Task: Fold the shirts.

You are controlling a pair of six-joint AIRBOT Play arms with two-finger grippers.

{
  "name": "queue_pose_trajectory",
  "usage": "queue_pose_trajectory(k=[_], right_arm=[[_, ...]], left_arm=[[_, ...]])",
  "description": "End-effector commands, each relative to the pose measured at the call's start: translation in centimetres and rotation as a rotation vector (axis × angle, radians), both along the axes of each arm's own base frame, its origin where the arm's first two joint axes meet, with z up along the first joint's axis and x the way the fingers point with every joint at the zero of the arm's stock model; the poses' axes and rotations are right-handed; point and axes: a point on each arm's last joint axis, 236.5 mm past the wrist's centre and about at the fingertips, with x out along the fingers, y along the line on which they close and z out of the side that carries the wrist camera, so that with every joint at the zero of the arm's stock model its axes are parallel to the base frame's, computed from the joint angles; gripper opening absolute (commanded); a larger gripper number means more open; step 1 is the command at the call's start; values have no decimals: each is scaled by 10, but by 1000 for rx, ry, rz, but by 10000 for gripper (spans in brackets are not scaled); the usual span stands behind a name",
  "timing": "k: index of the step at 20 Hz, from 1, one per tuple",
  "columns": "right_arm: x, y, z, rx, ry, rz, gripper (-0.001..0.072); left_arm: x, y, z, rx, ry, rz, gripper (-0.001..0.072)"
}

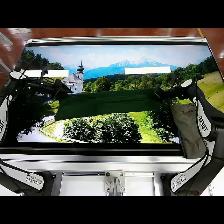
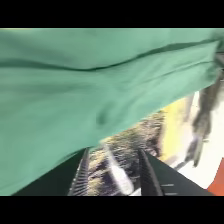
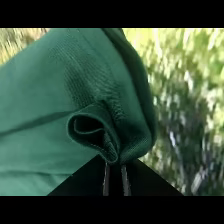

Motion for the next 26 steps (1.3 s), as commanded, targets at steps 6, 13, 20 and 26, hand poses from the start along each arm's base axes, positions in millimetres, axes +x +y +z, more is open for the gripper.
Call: queue_pose_trajectory(k=[6,13,20,26], right_arm=[[-40,32,163,35,-188,183,64],[-112,72,259,-19,-248,271,64],[-134,134,304,37,-336,278,65],[-105,183,315,91,-459,229,65]], left_arm=[[-9,-148,9,7,-131,-132,41],[-68,-268,-30,21,-111,-278,40],[-109,-352,-53,-176,7,-267,41],[-25,-257,8,-97,-214,-147,39]])
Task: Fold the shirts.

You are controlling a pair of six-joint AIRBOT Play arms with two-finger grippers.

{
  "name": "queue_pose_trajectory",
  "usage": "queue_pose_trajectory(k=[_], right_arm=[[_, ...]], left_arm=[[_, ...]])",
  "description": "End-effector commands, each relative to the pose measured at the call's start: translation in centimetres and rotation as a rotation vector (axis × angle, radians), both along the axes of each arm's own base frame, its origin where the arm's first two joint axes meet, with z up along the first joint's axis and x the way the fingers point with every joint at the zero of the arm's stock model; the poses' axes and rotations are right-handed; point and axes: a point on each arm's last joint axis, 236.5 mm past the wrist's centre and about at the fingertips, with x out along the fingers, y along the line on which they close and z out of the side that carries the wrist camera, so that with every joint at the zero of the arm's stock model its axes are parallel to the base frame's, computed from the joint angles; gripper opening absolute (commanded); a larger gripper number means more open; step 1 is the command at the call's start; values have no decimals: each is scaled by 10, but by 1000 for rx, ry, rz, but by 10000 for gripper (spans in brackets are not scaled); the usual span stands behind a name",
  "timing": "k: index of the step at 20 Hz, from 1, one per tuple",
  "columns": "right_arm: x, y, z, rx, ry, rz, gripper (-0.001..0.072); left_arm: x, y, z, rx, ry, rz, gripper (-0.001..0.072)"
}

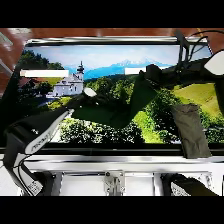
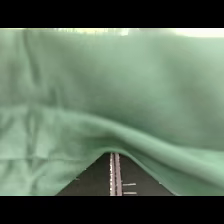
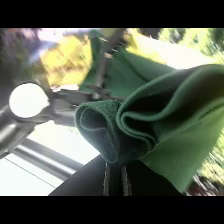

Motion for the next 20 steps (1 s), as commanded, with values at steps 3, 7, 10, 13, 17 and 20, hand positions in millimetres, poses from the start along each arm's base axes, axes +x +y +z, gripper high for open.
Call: queue_pose_trajectory(k=[3,7,10,13,17,20], right_arm=[[30,76,-16,76,-68,9,65],[36,169,-78,147,-10,55,65],[43,233,-128,251,40,-8,64],[39,268,-175,316,130,-74,65],[38,277,-194,354,189,-118,671],[44,258,-168,324,133,-44,670]], left_arm=[[85,199,72,239,-225,221,39],[82,384,160,380,-345,504,39],[48,459,227,423,-445,680,39],[18,482,268,455,-522,756,40],[8,475,283,459,-558,754,40],[7,463,269,449,-526,713,40]])
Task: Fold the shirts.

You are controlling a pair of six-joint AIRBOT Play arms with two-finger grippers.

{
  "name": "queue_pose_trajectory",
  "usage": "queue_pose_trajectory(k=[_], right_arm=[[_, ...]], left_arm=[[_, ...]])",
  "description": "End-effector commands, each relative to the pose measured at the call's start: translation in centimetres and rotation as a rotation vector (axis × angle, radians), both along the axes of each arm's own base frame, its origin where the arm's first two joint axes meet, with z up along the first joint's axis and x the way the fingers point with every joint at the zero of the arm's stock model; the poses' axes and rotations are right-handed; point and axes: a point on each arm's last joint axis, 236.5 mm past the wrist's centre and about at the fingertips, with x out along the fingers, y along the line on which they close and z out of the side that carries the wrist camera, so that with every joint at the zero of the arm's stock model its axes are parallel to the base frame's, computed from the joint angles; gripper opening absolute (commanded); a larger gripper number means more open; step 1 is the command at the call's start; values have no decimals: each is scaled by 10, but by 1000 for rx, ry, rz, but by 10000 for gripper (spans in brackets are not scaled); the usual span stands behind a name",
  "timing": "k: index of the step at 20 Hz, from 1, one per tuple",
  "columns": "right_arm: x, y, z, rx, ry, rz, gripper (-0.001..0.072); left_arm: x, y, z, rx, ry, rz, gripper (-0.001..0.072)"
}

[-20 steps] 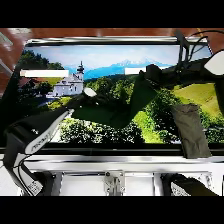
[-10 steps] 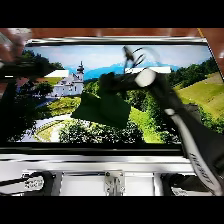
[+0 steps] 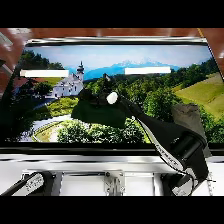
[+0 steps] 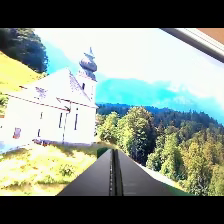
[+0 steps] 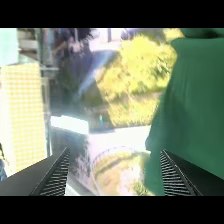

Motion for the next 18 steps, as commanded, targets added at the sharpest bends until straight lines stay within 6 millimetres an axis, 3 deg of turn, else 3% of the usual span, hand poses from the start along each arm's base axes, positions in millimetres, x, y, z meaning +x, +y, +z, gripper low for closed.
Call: queue_pose_trajectory(k=[1,2,4,5,7,8,9,12,18], right_arm=[[1,-20,14,-45,-47,72,670],[-2,-39,16,-108,-56,127,669],[-15,-96,1,-310,-14,242,669],[-22,-136,-13,-440,40,280,670],[-31,-237,-46,-738,174,323,672],[-36,-273,-58,-802,268,298,672],[-43,-287,-67,-776,350,276,671],[-41,-271,-86,-588,421,248,671],[-41,-223,-128,-435,483,265,671]], left_arm=[[-7,-9,-10,-3,31,-26,40],[-7,-10,-17,-10,46,-28,40],[-8,-11,-31,-14,70,-35,40],[-9,-11,-36,-18,81,-36,40],[-9,-11,-40,-18,88,-41,40],[-9,-11,-39,-17,87,-40,40],[-9,-11,-39,-18,87,-40,40],[-9,-11,-40,-18,87,-40,40],[-9,-11,-39,-26,90,-34,41]])
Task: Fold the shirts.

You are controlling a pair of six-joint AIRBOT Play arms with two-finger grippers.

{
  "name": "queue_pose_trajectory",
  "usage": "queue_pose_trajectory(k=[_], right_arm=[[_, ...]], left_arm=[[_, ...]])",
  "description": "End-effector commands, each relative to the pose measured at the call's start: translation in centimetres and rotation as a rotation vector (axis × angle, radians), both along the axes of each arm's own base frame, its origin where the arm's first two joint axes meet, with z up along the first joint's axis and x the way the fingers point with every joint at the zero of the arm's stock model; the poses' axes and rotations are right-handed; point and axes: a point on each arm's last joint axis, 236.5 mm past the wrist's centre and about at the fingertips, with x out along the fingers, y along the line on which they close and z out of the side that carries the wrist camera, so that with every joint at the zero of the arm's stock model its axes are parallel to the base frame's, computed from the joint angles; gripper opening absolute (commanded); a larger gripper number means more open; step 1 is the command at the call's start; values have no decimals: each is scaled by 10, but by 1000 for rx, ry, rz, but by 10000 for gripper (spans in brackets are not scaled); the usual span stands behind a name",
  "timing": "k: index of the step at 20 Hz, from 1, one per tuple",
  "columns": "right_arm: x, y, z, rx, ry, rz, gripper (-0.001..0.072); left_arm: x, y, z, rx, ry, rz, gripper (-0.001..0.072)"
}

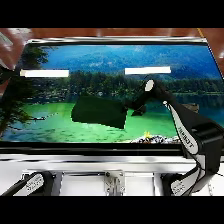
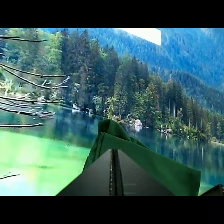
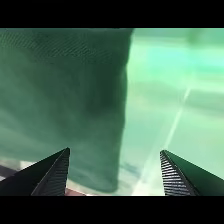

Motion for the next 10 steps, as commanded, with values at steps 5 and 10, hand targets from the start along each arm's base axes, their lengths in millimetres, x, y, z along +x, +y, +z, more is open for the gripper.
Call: queue_pose_trajectory(k=[5,10], right_arm=[[15,53,-2,223,0,-83,87],[46,32,77,335,-189,23,64]], left_arm=[[0,0,0,-15,6,11,40],[0,0,0,-20,8,14,40]])
